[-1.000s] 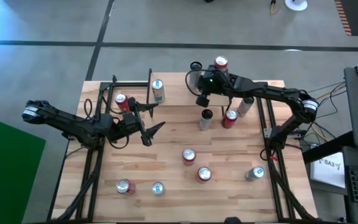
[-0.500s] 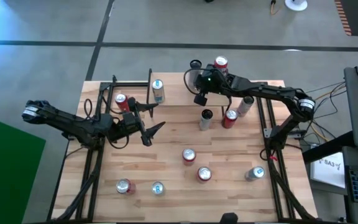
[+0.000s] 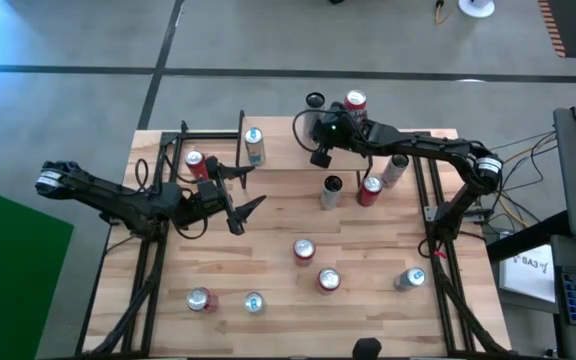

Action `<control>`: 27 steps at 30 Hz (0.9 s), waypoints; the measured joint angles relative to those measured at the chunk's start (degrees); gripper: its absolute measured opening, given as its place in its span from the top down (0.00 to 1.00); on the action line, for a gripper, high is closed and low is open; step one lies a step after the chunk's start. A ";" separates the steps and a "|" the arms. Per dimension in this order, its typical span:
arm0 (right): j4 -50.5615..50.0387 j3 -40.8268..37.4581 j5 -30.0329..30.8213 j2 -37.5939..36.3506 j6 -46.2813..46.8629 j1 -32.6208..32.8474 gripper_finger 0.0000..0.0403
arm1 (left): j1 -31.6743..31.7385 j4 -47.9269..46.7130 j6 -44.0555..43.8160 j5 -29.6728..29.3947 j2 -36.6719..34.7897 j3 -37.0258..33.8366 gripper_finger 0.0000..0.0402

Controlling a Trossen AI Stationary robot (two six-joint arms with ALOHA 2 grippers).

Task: Place canned beverage on shelf
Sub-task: Put the left white pink soda can on the shelf

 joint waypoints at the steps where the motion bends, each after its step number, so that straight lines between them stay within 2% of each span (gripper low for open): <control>1: 0.22 0.00 0.00 0.00 -0.02 -0.01 0.98 | -0.01 0.01 0.00 0.00 0.00 0.00 0.16; 27: 2.11 0.00 0.46 0.00 -0.52 -0.38 0.98 | -0.01 -0.10 -0.07 0.00 0.00 0.00 0.16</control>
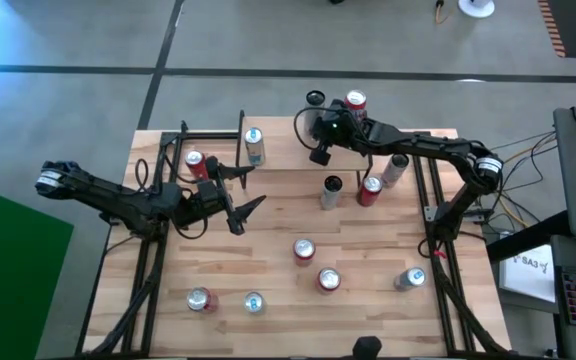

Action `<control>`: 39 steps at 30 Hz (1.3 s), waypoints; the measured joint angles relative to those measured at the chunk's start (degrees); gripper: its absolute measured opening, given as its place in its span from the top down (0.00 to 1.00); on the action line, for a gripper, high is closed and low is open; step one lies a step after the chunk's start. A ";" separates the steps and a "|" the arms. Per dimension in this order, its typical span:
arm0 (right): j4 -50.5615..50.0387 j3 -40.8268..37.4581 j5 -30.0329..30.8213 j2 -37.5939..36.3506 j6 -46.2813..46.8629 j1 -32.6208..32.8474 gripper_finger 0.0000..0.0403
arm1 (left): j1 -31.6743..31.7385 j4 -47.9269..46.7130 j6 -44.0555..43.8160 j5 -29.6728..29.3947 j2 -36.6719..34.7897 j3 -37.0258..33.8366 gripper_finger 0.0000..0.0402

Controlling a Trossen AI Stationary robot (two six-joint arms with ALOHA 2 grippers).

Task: Place canned beverage on shelf
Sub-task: Put the left white pink soda can on the shelf

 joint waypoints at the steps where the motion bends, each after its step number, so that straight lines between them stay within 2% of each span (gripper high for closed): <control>1: 0.16 0.00 0.00 0.00 0.00 0.00 0.98 | 0.01 -0.02 0.00 0.00 0.00 0.00 0.16; 39: 1.56 0.00 -0.03 0.07 -0.25 -0.68 0.98 | 0.00 -0.22 0.05 0.02 0.00 0.00 0.16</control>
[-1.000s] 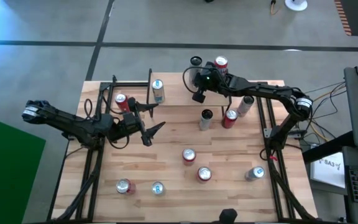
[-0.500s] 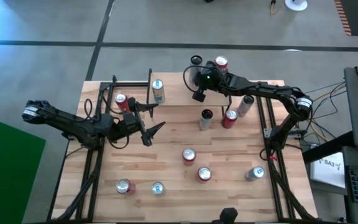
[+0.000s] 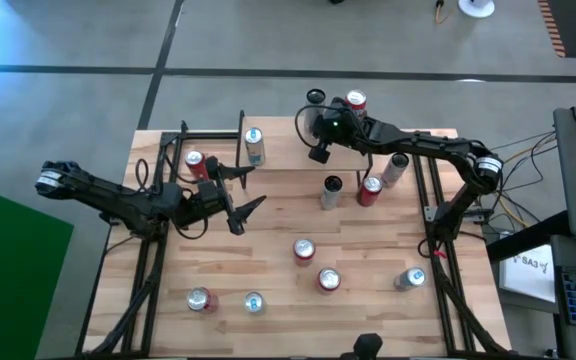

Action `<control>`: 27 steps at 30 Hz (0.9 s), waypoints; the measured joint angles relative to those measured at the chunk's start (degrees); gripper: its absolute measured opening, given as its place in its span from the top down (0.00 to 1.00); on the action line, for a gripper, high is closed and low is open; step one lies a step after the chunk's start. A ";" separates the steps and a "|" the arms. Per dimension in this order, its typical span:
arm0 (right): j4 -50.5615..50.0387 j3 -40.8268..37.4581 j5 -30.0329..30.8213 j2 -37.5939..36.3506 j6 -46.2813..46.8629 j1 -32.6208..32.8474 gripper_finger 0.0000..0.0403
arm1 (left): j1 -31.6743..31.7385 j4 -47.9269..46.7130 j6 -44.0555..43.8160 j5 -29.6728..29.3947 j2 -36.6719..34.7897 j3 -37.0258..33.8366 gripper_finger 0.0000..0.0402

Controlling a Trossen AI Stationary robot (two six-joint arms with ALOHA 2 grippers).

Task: Place canned beverage on shelf
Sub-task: Put the left white pink soda can on the shelf, then put the bottom left red black soda can on the shelf

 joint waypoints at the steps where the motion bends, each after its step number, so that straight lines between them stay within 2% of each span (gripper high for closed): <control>1: 0.00 0.00 -0.02 0.00 -0.19 -0.11 0.98 | 0.00 0.00 0.01 0.00 0.00 0.00 0.16; 15: -0.04 0.00 -0.47 -0.23 0.55 -0.14 0.98 | 0.01 0.02 0.19 0.00 0.00 0.00 0.16; 27: -4.31 0.01 -0.48 -7.04 4.14 6.38 0.98 | 0.00 0.04 -5.09 0.14 0.00 0.00 0.16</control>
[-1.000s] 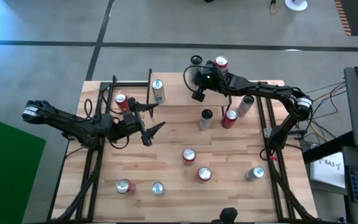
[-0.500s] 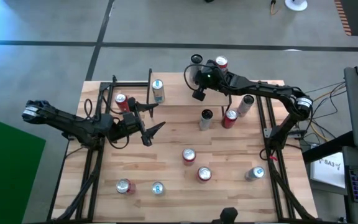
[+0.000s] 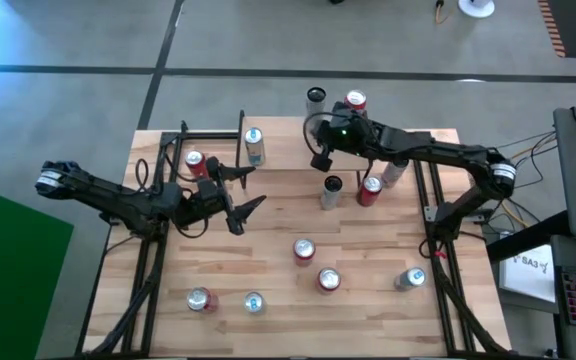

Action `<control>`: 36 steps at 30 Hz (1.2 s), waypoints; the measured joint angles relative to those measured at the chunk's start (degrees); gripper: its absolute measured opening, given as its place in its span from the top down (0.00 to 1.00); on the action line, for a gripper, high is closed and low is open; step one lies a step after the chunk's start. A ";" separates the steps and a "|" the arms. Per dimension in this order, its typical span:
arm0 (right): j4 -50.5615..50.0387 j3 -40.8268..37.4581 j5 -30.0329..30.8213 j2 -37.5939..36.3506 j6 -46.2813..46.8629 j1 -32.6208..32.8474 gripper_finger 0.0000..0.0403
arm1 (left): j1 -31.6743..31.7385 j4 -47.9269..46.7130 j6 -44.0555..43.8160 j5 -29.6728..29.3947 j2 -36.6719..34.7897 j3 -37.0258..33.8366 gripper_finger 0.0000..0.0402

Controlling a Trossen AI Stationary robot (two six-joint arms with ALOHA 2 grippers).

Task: Place canned beverage on shelf
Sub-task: Put the bottom left red black soda can on the shelf

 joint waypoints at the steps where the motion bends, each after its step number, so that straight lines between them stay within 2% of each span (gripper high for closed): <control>1: -1.05 -0.01 0.00 -0.70 0.68 0.64 0.98 | 0.00 0.00 -0.78 0.02 0.00 0.00 0.16; 10: -11.63 0.00 0.00 -7.97 8.20 7.10 0.98 | -1.64 0.34 -7.94 5.39 2.30 0.29 0.16; 15: -17.05 0.01 0.00 -12.33 12.94 11.60 0.98 | -4.28 0.30 -8.93 5.57 5.23 3.22 0.16; 18: -20.24 0.01 -0.01 -14.47 16.15 14.49 0.98 | -6.24 -3.52 -9.31 5.59 7.00 6.66 0.16; 23: -24.53 0.01 0.00 -16.69 19.06 19.71 0.98 | -9.19 -22.51 -13.89 1.41 9.30 15.82 0.16; 27: -24.85 0.01 -0.02 -17.37 19.25 23.72 0.98 | -9.66 -47.63 -23.32 -4.54 11.23 25.22 0.16; 29: -24.91 0.01 -0.01 -17.40 19.26 25.44 0.98 | -9.62 -61.84 -30.46 -5.46 12.55 29.80 0.16; 32: -26.11 0.01 -0.02 -17.40 19.89 27.40 0.98 | -10.11 -78.54 -37.86 -3.95 15.20 35.45 0.16; 36: -29.27 0.01 0.00 -17.40 21.44 29.22 0.98 | -12.32 -87.47 -40.60 4.28 18.60 40.60 0.16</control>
